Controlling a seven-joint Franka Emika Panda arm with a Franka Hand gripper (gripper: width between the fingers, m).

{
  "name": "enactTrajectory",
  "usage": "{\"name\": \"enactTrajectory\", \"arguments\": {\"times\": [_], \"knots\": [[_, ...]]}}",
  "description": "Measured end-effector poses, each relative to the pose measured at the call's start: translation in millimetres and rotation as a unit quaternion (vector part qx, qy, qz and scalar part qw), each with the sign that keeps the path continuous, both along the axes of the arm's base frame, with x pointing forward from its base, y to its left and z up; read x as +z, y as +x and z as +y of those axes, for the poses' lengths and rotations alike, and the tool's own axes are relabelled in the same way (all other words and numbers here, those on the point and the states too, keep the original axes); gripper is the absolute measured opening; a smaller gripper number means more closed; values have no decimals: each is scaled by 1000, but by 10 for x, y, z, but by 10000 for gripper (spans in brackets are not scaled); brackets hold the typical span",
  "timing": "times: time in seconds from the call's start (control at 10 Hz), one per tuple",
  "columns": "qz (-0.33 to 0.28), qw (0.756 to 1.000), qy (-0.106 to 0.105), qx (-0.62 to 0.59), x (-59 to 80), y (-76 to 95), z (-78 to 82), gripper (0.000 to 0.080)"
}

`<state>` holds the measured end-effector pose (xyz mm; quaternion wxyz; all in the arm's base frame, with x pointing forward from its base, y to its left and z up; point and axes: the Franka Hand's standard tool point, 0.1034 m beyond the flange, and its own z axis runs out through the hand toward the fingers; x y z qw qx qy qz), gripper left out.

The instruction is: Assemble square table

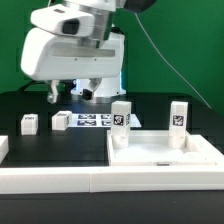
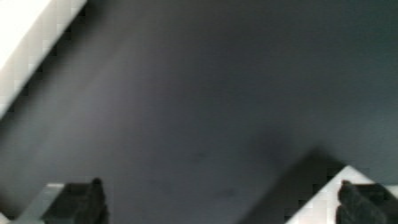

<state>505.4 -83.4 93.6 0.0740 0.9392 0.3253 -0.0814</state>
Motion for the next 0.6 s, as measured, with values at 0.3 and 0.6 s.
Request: {"name": "enactTrajectory", "arguments": {"times": [0.3, 0.6], "knots": [[-16, 996, -3, -87, -11, 4, 45, 648], [-14, 979, 16, -202, -70, -264, -77, 648]]}}
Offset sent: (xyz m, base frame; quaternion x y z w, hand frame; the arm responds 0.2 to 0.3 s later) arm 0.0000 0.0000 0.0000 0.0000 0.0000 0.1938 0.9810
